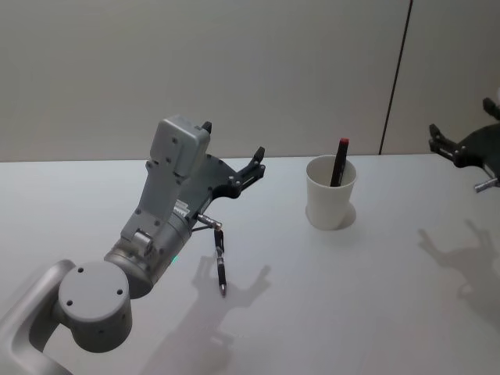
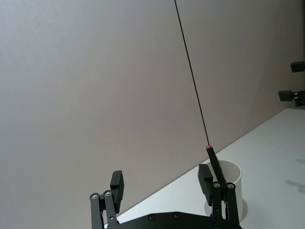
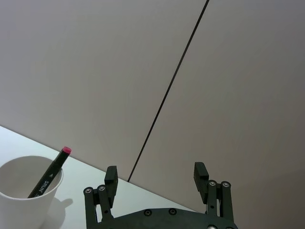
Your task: Place the pen into the pen holder.
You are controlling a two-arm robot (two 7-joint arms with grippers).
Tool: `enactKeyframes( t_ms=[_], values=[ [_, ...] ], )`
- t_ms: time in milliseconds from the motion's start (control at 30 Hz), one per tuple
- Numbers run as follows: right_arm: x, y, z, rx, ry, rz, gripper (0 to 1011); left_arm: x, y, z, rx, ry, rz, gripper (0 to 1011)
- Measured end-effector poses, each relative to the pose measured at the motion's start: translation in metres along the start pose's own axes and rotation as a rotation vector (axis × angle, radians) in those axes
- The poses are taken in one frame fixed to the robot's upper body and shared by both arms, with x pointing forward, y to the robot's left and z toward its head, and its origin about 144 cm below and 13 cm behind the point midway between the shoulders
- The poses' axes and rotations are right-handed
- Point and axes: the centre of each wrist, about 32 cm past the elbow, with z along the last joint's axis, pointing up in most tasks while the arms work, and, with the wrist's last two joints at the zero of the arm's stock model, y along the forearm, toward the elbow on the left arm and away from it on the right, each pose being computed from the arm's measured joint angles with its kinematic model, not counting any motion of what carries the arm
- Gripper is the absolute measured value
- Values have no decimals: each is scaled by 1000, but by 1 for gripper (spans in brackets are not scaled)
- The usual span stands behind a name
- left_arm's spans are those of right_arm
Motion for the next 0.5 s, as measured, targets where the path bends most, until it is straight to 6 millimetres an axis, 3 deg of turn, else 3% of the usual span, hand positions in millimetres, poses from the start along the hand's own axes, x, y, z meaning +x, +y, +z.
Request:
enactKeyframes(
  t_ms=[500],
  values=[
    [2,-2,0,-6,-5,6,1001,0,0,0,0,0,0,1004]
  ],
)
